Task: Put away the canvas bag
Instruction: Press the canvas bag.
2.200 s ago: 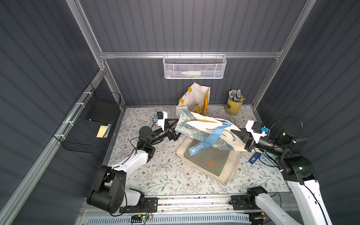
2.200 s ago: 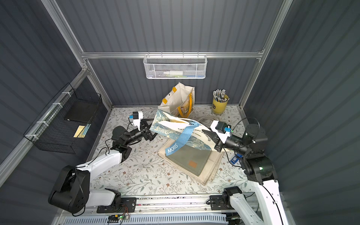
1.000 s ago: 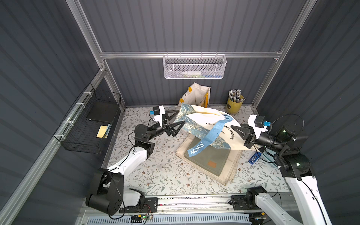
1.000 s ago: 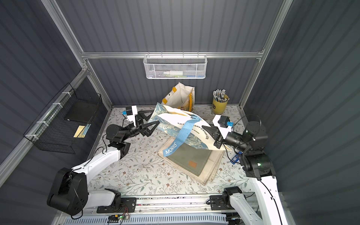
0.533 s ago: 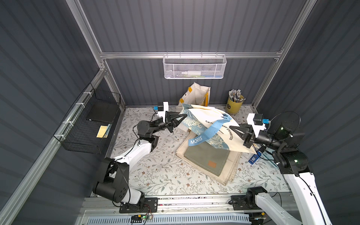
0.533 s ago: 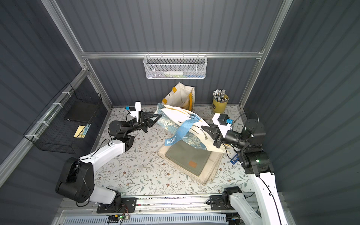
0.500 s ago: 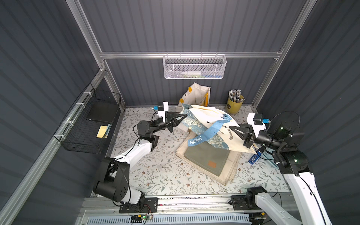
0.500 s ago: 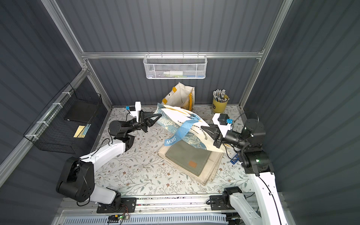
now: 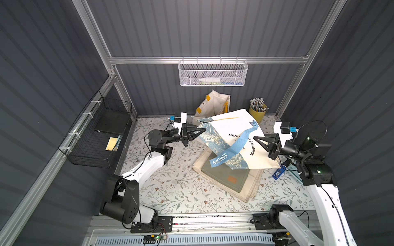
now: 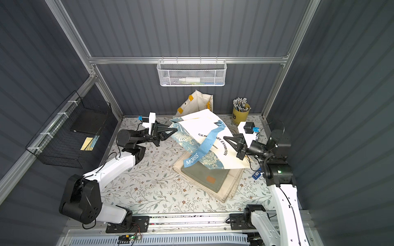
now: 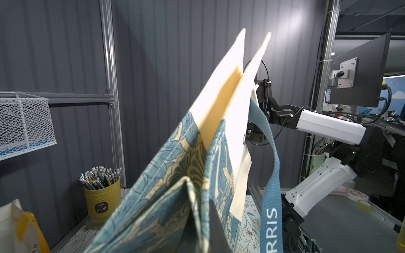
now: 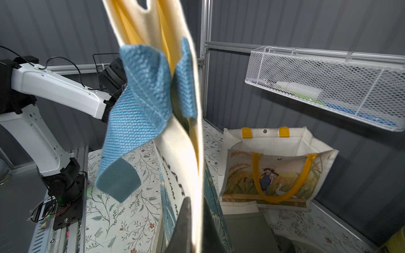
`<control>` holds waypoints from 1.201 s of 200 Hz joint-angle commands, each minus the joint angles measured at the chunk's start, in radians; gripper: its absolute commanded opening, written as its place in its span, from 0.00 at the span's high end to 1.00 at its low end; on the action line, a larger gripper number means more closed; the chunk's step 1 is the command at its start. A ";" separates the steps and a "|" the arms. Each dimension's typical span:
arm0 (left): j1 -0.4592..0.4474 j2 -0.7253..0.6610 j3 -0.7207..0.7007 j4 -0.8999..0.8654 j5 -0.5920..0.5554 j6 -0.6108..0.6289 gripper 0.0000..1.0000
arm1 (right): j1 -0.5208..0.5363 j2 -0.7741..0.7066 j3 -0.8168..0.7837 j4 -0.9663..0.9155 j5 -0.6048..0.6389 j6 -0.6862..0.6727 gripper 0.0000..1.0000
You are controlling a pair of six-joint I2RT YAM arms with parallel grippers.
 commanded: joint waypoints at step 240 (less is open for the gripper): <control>-0.214 -0.208 0.199 -1.340 -0.291 0.957 1.00 | 0.133 0.039 0.008 0.005 0.244 -0.007 0.43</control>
